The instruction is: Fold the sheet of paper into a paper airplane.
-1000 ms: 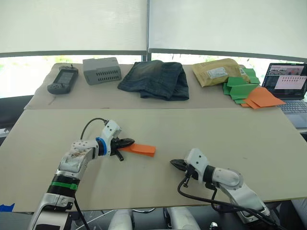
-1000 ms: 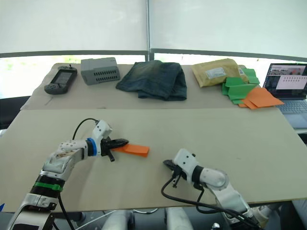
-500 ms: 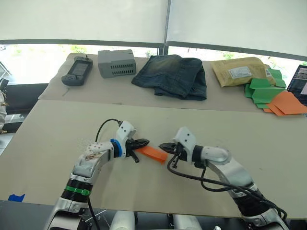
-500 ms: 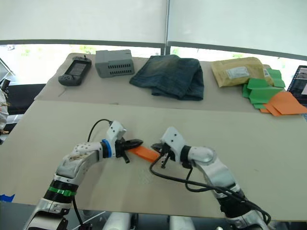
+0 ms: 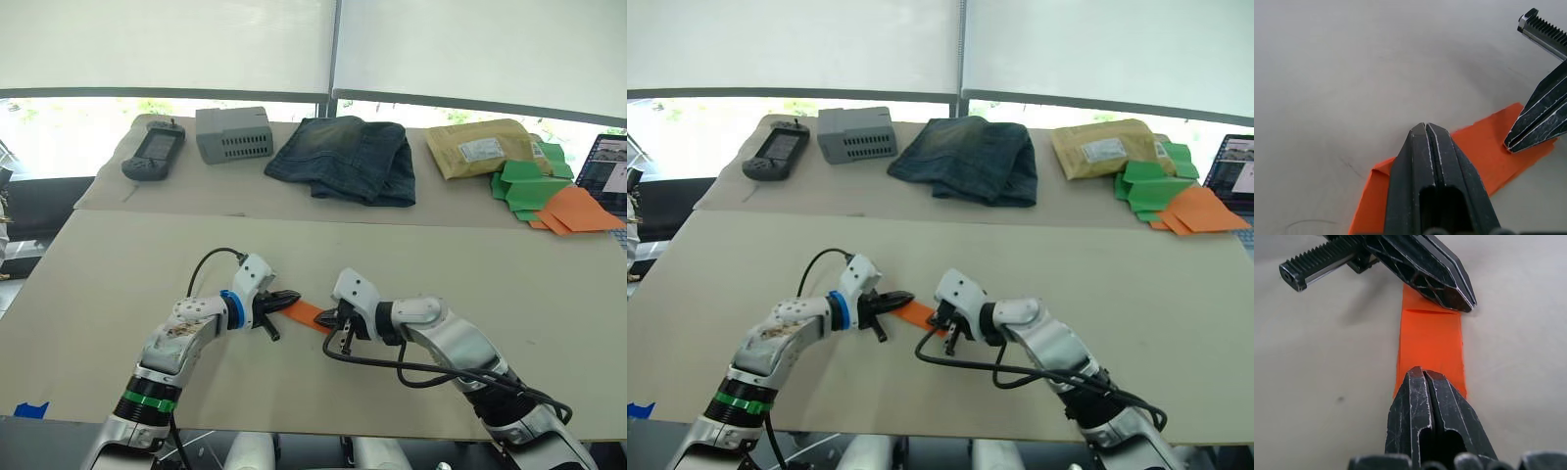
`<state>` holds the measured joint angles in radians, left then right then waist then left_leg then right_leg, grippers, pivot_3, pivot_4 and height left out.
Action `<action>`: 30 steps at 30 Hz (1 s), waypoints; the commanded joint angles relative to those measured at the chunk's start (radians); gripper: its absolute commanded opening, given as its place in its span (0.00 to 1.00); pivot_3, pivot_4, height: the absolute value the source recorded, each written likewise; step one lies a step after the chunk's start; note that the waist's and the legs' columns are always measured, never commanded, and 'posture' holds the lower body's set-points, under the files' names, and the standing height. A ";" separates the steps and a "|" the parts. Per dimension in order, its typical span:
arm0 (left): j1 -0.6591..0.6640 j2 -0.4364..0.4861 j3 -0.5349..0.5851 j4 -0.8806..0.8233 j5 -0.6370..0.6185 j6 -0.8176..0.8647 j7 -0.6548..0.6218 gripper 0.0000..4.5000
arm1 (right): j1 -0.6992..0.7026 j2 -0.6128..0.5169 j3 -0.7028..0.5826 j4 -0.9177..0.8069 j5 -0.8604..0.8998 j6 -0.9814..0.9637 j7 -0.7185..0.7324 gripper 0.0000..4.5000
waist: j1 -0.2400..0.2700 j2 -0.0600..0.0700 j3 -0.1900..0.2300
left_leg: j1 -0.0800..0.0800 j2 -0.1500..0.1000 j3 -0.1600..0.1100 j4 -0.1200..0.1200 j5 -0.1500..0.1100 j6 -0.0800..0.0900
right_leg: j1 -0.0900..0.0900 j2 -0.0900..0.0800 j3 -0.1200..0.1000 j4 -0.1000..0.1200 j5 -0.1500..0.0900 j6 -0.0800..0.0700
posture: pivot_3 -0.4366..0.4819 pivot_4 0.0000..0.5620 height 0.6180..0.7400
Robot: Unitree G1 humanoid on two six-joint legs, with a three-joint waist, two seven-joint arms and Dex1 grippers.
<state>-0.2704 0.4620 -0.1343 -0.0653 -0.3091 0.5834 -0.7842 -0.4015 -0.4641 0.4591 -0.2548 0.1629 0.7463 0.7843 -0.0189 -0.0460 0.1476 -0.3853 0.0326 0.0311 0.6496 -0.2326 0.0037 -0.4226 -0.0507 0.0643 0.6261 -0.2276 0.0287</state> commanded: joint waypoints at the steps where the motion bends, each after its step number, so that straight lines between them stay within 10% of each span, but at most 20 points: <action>1: 0.036 0.040 0.033 0.079 0.023 0.023 0.021 0.00 | 0.027 -0.032 0.037 0.047 -0.019 0.072 0.008 0.01 | -0.001 0.000 0.000 | 0.001 0.000 0.000 0.000 0.000 0.000 | 0.000 0.000 0.000 0.001 0.000 0.000 | 0.48 0.27 0.82; 30: 0.047 0.050 0.229 0.110 -0.073 0.079 0.125 0.00 | 0.049 -0.010 0.041 0.074 -0.008 0.086 -0.011 0.01 | -0.018 0.002 -0.004 | 0.012 0.005 -0.001 0.000 0.000 0.000 | 0.004 0.006 0.002 0.005 0.000 -0.005 | 0.48 0.27 0.82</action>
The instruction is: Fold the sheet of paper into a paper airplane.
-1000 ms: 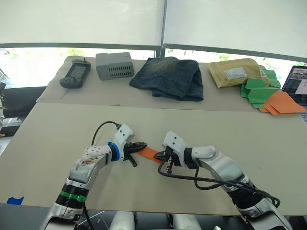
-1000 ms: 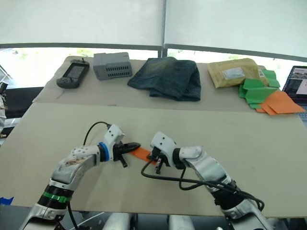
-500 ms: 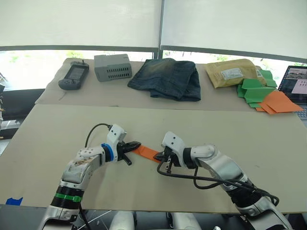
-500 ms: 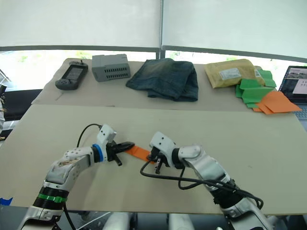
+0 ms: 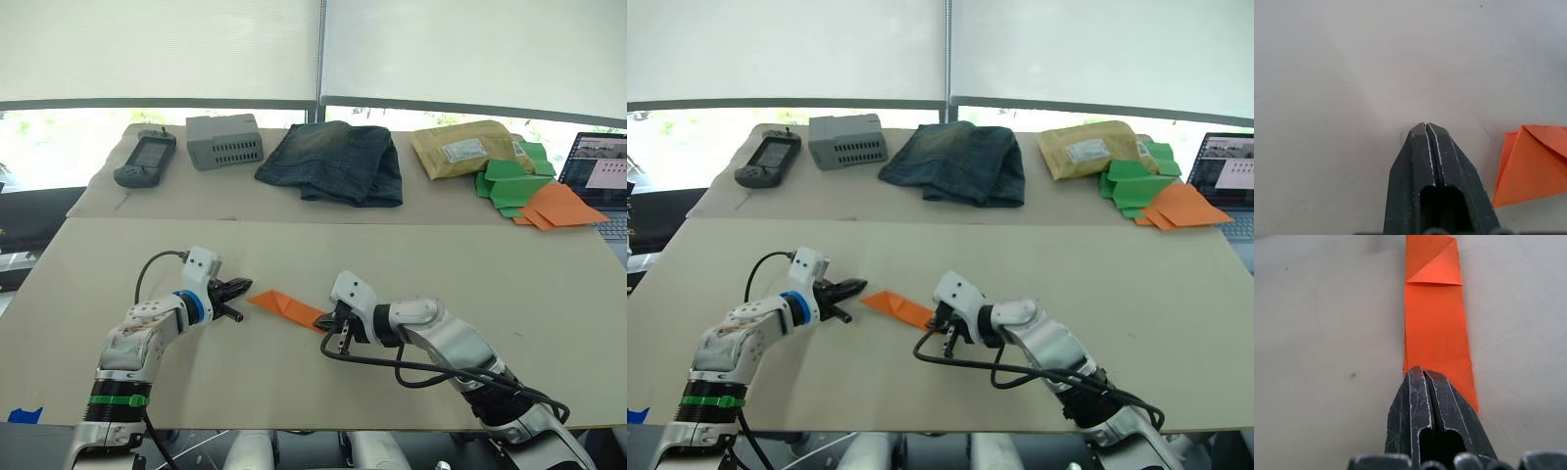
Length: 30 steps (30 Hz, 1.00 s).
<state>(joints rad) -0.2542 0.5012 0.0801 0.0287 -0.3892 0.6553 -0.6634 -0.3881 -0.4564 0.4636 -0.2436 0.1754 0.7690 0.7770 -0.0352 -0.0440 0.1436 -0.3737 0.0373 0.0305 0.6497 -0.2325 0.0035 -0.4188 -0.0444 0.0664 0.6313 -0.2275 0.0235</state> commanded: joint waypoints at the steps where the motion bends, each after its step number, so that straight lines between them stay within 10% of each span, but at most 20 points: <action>1: 0.029 0.007 0.022 0.004 -0.008 -0.008 -0.010 0.00 | 0.035 -0.019 0.036 0.064 -0.024 0.055 -0.005 0.01 | -0.003 0.000 0.000 | 0.000 0.000 0.000 0.000 0.000 0.000 | 0.000 0.000 0.000 0.000 0.001 0.002 | 0.48 0.27 0.82; 15: 0.066 0.216 0.084 -0.141 -0.193 -0.024 -0.380 0.00 | -0.163 -0.048 -0.262 -0.209 0.182 0.064 0.044 0.01 | -0.010 -0.003 0.010 | -0.028 0.000 0.000 0.003 0.000 0.000 | -0.024 0.000 0.000 -0.001 0.007 -0.003 | 0.48 0.27 0.82; 30: 0.216 0.370 0.136 -0.392 -0.317 0.113 -0.429 0.00 | -0.166 -0.058 -0.021 -0.161 0.134 0.111 0.041 0.01 | -0.009 -0.003 0.010 | -0.043 0.000 -0.001 0.009 -0.002 -0.001 | -0.036 -0.001 -0.003 0.002 0.007 -0.006 | 0.48 0.27 0.82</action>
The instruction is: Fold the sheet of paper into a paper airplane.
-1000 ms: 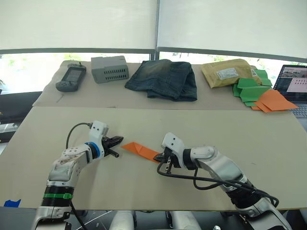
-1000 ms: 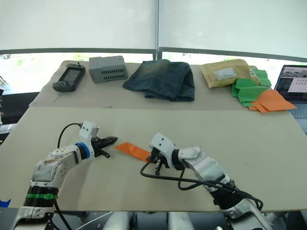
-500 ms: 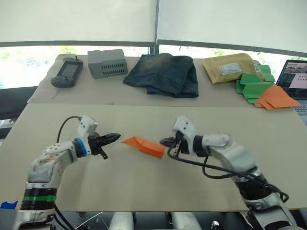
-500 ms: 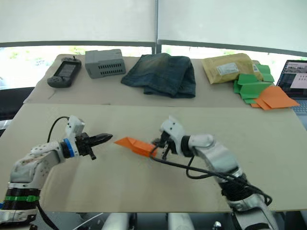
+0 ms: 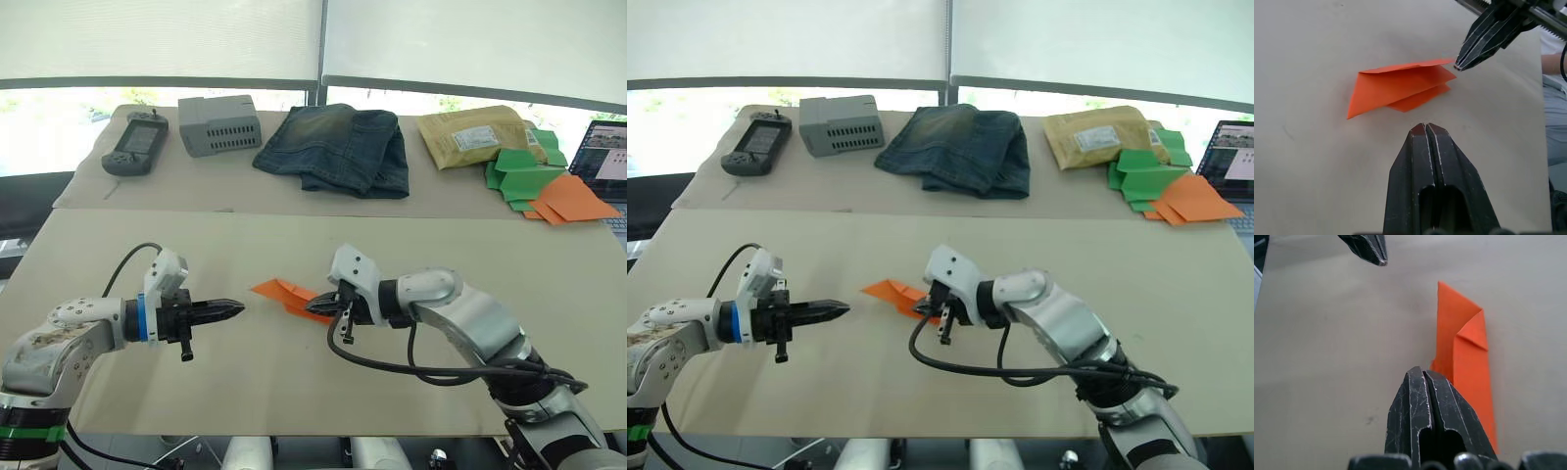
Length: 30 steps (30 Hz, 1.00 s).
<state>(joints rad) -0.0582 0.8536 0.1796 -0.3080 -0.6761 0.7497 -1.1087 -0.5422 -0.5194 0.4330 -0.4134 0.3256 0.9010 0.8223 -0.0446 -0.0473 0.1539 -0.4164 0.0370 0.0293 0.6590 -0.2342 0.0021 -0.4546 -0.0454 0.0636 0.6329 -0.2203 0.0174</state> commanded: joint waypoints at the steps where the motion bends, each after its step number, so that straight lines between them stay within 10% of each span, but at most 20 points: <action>1: 0.034 0.017 0.042 -0.065 -0.029 0.021 0.026 0.00 | -0.023 0.008 0.010 0.036 -0.030 -0.034 -0.011 0.01 | 0.001 0.000 0.000 | 0.000 0.000 0.000 0.001 0.000 0.000 | 0.000 0.000 0.000 0.001 0.000 0.000 | 0.48 0.27 0.82; 20: 0.058 -0.023 0.008 -0.056 -0.008 -0.024 0.088 0.00 | -0.253 -0.051 -0.147 0.250 -0.042 -0.131 0.107 0.01 | 0.001 0.000 0.001 | 0.002 0.000 0.001 0.003 0.004 0.000 | -0.001 0.002 0.001 0.010 0.002 -0.003 | 0.48 0.27 0.82; 28: 0.050 -0.047 -0.023 -0.044 0.023 -0.057 0.109 0.00 | -0.351 -0.026 0.008 0.334 -0.135 -0.165 0.168 0.58 | 0.001 0.000 0.001 | 0.004 0.000 0.001 0.003 0.004 0.000 | -0.001 0.002 0.002 0.013 0.002 -0.003 | 0.48 0.27 0.82; 30: 0.049 -0.055 -0.034 -0.033 0.052 -0.086 0.123 0.00 | -0.400 0.022 0.043 0.409 -0.173 -0.194 0.159 0.58 | -0.002 0.000 0.001 | 0.005 0.000 0.002 0.004 0.004 0.000 | -0.001 0.002 0.002 0.013 0.002 -0.003 | 0.48 0.27 0.82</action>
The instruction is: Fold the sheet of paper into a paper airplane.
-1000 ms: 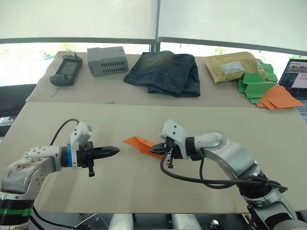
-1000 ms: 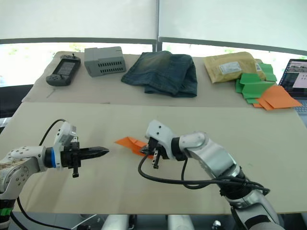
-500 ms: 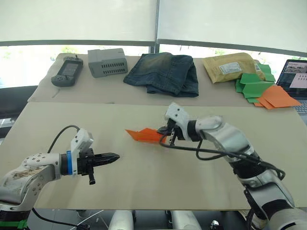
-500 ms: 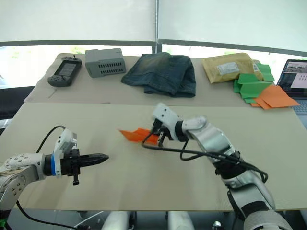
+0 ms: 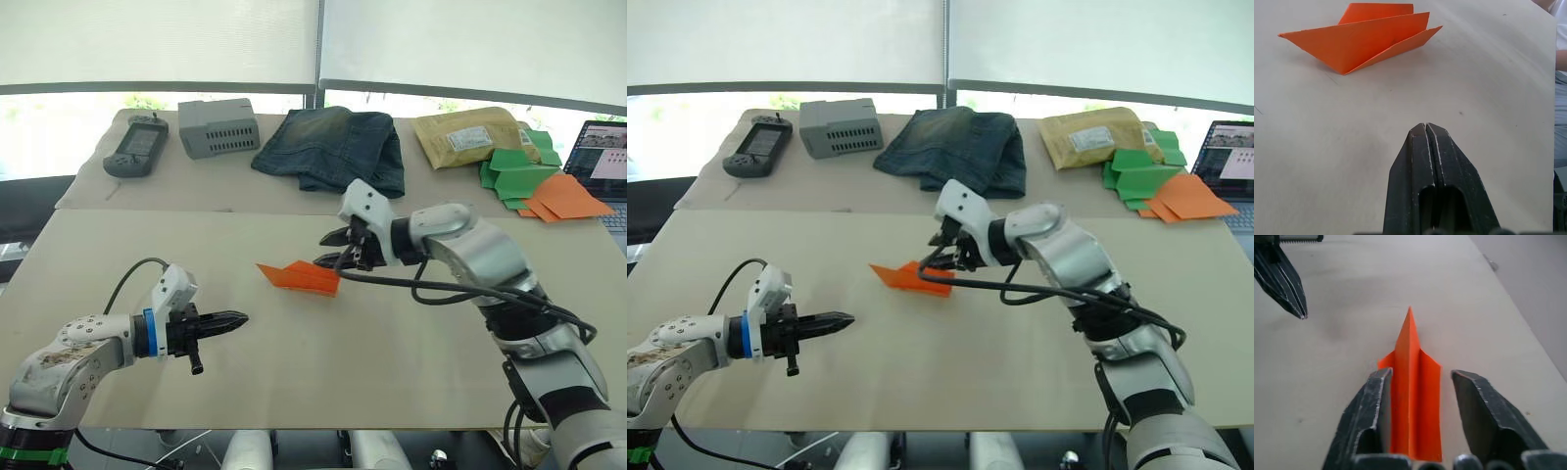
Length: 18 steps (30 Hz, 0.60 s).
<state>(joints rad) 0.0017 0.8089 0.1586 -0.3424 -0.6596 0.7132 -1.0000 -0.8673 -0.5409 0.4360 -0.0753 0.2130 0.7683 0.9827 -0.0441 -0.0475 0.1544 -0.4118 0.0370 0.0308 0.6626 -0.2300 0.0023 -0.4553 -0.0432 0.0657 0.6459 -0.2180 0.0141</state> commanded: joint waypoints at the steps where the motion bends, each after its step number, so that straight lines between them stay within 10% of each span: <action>1: -0.010 -0.009 -0.017 0.007 0.043 -0.055 0.013 0.00 | -0.097 0.067 0.054 0.104 -0.082 -0.078 -0.010 0.58 | -0.004 0.000 0.000 | 0.001 0.000 0.001 0.000 0.000 0.000 | 0.000 0.000 0.000 0.000 0.000 0.000 | 0.48 0.27 0.82; 18: -0.012 -0.023 -0.020 0.017 0.069 -0.064 0.017 0.00 | -0.104 0.202 0.127 0.325 -0.187 -0.080 0.032 0.58 | 0.001 0.000 0.000 | 0.000 0.000 0.000 0.001 0.000 0.000 | -0.001 -0.001 0.000 0.002 0.001 -0.001 | 0.48 0.27 0.82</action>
<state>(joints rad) -0.0021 0.7884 0.1313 -0.3135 -0.5891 0.6708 -0.9837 -0.9707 -0.3429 0.5777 0.2533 0.0294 0.6991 1.0177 -0.0429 -0.0475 0.1544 -0.4121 0.0368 0.0308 0.6633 -0.2298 0.0020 -0.4560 -0.0437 0.0654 0.6478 -0.2165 0.0130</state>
